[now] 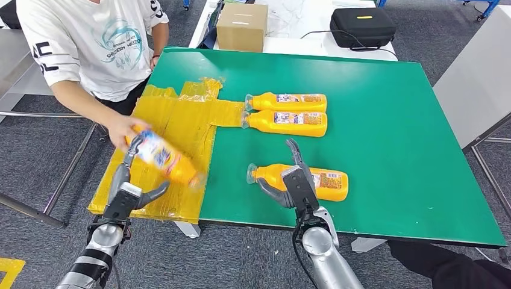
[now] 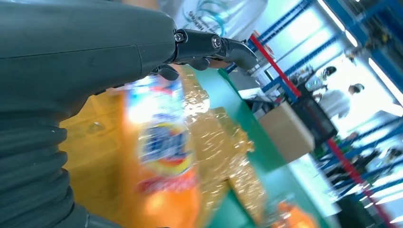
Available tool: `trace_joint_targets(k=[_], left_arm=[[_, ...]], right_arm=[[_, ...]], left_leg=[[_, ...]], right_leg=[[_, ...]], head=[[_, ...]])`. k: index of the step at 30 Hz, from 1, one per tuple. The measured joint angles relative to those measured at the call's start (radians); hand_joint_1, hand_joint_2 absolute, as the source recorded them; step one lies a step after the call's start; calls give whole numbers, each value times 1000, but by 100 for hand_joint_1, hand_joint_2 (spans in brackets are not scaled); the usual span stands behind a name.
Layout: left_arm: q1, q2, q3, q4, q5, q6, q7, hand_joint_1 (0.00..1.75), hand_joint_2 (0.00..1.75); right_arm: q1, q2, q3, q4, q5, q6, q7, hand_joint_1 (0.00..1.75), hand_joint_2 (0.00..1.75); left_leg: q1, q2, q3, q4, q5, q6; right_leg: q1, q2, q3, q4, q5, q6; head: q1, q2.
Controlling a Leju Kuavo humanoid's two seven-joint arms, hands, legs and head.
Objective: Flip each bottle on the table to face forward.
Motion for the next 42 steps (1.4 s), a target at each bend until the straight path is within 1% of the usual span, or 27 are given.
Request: trace_joint_targets(k=[3, 7, 10, 12, 15, 18, 22, 27, 28, 31, 32, 35, 40, 42], left_arm=[[6, -31, 40, -31, 49, -66, 0, 0, 175], [17, -89, 95, -77, 42, -163, 8, 0, 175], [26, -133, 116, -120, 30, -206, 48, 0, 175], [30, -160, 120, -142, 24, -220, 89, 0, 175], [33, -191, 119, -158, 29, -236, 140, 0, 175], [34, -211, 110, -162, 39, -243, 166, 0, 175], [35, -226, 93, -164, 46, -249, 174, 0, 175], [37, -232, 85, -165, 59, -258, 175, 0, 175], [38, -233, 85, -165, 60, -261, 175, 0, 175], [38, -234, 85, -164, 68, -281, 173, 0, 175], [38, -235, 85, -163, 71, -288, 171, 0, 175], [36, -236, 85, -156, 77, -301, 168, 0, 175], [33, -238, 86, -144, 78, -307, 166, 0, 175], [29, -238, 85, -135, 77, -314, 166, 0, 175]], right_arm=[[-1, -15, 0, 16, 88, -25, 71, 0, 175], [-7, -43, 0, 43, 280, -40, 195, 0, 175], [-9, -66, -1, 52, 426, -44, 278, 0, 175], [-9, -83, -4, 54, 497, -36, 324, 0, 175], [-10, -103, -13, 55, 555, -14, 365, 0, 175], [-12, -118, -21, 64, 593, 11, 390, 0, 175], [-26, -139, -24, 88, 662, 44, 422, 0, 175], [-46, -157, -21, 112, 731, 71, 463, 1, 175], [-53, -160, -19, 118, 744, 85, 470, 22, 175], [-88, -170, -11, 159, 757, 148, 473, 149, 175], [-106, -173, -7, 180, 753, 169, 467, 171, 175], [-165, -178, 8, 253, 726, 212, 436, 173, 175], [-226, -180, 22, 340, 699, 228, 409, 175, 175], [-248, -181, 25, 370, 665, 246, 383, 175, 175]], left_leg=[[0, 0, 0, 0, 0, 0], [0, 0, 0, 0, 0, 0], [0, 0, -1, 0, 0, 0], [0, -1, -1, 0, 0, 0], [0, 0, -1, 0, 0, 0], [0, 0, -1, 0, 0, 0], [0, 0, 0, 0, 0, 1], [0, 0, 0, 0, 0, 1], [0, 0, 0, 0, 0, 1], [0, 0, 0, 0, 0, 1], [0, 0, 1, 0, 0, 1], [0, 1, 5, 0, -1, 1], [0, 1, 9, 0, -1, 1], [0, 1, 11, 0, -1, 1]], right_leg=[[0, 0, 0, 0, 0, 0], [0, 0, 0, 0, 0, 0], [0, 0, 0, 0, 0, 0], [0, 0, 0, 0, 0, 0], [0, 0, 0, 0, 0, 0], [0, 0, 0, 0, 0, 0], [0, 0, 0, 0, 0, 0], [0, 0, 1, 0, 0, 0], [0, 0, 1, 0, 0, 1], [0, 0, 1, 0, 0, 1], [0, 0, 1, 0, 0, 1], [0, 0, 4, -1, 0, 0], [0, 0, 8, -2, 0, 0], [0, 0, 10, -2, 0, 0]], head=[[0, 0], [0, 0], [0, 0], [0, 0], [0, 0], [0, 0], [0, 0], [0, 0], [0, 0], [0, 0], [0, 0], [0, 0], [0, 0], [0, 0]])
